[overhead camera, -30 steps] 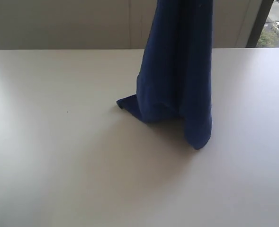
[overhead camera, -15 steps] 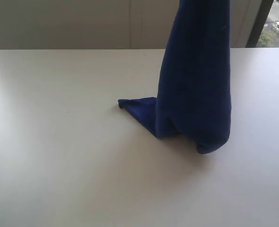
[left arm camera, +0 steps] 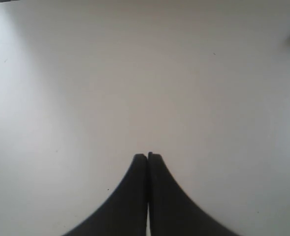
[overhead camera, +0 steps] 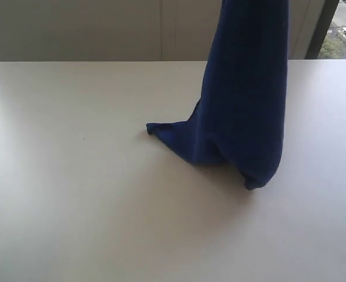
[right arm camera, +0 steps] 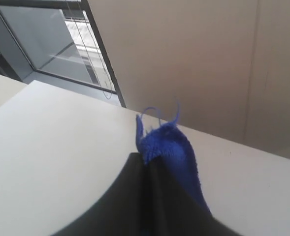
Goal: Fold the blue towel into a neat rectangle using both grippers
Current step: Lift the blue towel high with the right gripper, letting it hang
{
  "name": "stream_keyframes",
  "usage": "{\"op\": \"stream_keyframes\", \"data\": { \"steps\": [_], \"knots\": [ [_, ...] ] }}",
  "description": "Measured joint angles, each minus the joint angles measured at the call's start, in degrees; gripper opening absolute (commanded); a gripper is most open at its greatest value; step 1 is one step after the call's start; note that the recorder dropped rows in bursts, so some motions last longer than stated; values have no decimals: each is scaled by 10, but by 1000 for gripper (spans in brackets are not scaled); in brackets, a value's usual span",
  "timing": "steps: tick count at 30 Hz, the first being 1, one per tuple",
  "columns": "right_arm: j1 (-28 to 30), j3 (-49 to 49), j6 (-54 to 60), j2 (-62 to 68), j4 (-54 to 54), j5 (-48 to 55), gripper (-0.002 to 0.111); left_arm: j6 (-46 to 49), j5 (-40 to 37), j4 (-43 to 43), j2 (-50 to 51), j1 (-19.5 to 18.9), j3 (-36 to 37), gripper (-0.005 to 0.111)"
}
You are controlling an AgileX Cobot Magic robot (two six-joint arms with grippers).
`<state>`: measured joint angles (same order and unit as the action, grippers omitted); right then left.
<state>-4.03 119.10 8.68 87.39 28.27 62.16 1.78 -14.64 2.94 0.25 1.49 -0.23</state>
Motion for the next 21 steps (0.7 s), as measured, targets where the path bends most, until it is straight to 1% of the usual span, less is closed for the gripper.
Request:
{"op": "stream_keyframes", "data": {
  "steps": [7, 16, 21],
  "knots": [
    [0, 1, 0, -41, 0, -12, 0, 0, 0, 0, 0, 0, 0, 0],
    [0, 1, -1, -41, 1, -15, 0, 0, 0, 0, 0, 0, 0, 0],
    [0, 1, -1, -39, 32, -27, 0, 0, 0, 0, 0, 0, 0, 0]
  ]
}}
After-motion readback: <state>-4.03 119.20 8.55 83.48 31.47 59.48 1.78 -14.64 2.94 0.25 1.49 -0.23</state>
